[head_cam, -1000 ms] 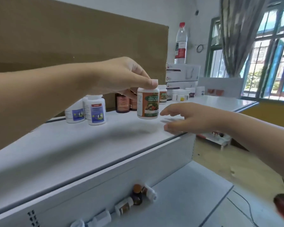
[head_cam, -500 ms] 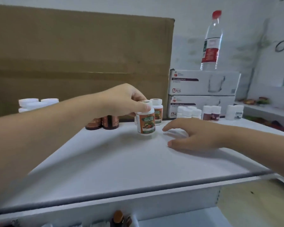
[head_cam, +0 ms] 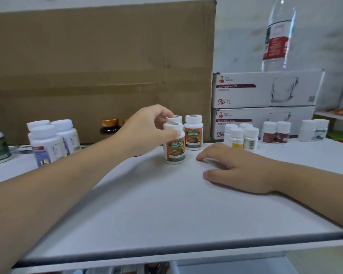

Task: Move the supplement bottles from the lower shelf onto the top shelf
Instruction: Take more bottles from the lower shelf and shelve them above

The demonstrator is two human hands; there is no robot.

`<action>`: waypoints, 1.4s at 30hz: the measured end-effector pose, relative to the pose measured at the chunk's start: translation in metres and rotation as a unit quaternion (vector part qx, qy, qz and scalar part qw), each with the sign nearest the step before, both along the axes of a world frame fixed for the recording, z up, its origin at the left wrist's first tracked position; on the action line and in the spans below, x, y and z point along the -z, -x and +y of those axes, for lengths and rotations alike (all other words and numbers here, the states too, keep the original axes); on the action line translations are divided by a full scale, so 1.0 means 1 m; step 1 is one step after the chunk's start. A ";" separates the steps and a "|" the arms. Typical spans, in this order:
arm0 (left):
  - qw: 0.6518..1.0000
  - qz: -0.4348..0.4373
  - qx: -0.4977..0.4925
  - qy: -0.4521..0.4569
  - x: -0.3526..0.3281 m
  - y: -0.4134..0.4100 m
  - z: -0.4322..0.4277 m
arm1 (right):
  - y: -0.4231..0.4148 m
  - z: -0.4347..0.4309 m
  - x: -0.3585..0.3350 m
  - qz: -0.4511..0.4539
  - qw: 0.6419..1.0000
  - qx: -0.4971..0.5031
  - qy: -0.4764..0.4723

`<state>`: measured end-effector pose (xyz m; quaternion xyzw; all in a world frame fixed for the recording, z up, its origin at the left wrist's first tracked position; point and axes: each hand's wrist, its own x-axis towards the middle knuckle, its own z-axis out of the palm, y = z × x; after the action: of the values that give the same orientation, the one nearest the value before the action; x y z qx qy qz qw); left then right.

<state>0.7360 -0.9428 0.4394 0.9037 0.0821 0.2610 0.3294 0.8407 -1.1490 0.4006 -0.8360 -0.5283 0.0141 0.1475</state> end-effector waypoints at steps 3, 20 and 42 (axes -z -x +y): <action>0.999 0.035 -0.024 -0.008 0.009 0.001 -0.004 | -0.001 0.000 0.001 0.002 1.000 0.001 0.003; 0.982 0.082 -0.133 -0.110 0.018 -0.001 -0.012 | -0.008 0.001 0.004 -0.014 1.000 -0.023 -0.009; 0.925 0.171 -0.128 -0.313 0.041 0.351 0.004 | 0.235 -0.066 0.002 -0.166 0.985 0.047 -0.016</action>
<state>0.3849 -0.9392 0.3989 0.9735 0.1659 0.1551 -0.0259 0.6056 -1.2151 0.3984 -0.8485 -0.5054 -0.1399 0.0716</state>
